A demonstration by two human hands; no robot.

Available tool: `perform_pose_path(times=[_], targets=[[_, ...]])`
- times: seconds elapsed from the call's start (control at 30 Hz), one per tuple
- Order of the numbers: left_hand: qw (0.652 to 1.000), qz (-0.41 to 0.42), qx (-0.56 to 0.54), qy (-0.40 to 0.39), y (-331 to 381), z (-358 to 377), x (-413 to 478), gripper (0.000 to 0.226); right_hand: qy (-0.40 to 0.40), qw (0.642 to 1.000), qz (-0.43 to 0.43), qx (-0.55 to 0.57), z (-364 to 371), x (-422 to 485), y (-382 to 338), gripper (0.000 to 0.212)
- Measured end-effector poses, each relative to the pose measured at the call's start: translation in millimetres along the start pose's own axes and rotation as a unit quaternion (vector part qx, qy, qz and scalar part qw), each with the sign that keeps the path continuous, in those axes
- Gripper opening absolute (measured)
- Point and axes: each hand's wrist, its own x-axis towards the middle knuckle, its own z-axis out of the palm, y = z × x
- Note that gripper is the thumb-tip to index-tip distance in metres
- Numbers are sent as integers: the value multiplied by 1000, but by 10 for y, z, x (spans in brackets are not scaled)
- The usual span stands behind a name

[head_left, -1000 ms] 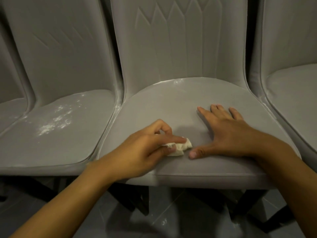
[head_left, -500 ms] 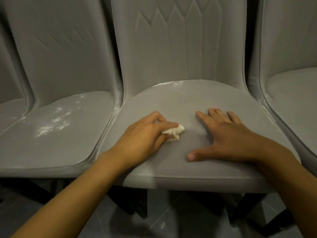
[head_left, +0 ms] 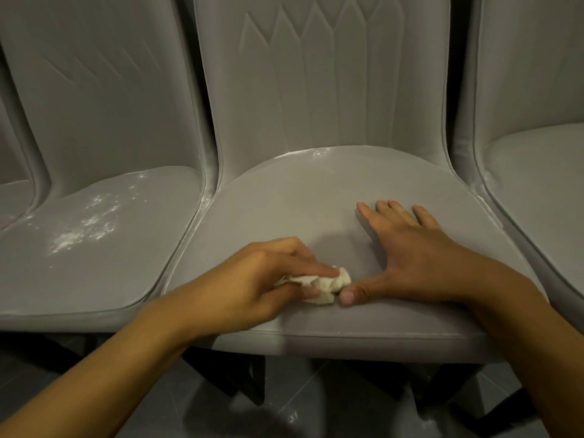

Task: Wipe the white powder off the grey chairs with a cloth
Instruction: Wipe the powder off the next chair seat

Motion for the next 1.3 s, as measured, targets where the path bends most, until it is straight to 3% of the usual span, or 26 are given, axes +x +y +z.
perform_pose_path(times=[0.17, 0.37, 0.57, 0.7, 0.83, 1.07, 1.17, 1.3], targets=[[996, -21, 77, 47, -354, -173, -145, 37, -6, 1000, -3, 3, -3, 6, 7, 150], [963, -159, 146, 159, -720, -189, 344, 32, -6, 1000, 1, -12, -3, 21, -3, 148], [991, -50, 34, 122, -114, 65, -22, 33, -13, 1000, 1, -27, -17, -8, -25, 148], [985, -90, 80, 125, -208, -20, -48, 39, -18, 999, 1, -34, -13, -1, -19, 141], [955, -188, 159, 163, -682, -223, 305, 31, -16, 999, 1, -51, 3, -17, -28, 136], [875, -347, 267, 208, -1474, -493, 884, 31, -5, 998, 9, -65, 3, -50, -82, 125], [884, -337, 218, 241, -1465, -462, 1007, 28, -3, 997, 14, -70, -7, -69, -91, 123], [947, -223, 140, 183, -1357, -462, 728, 33, -4, 994, 36, -104, -20, -23, -158, 116]])
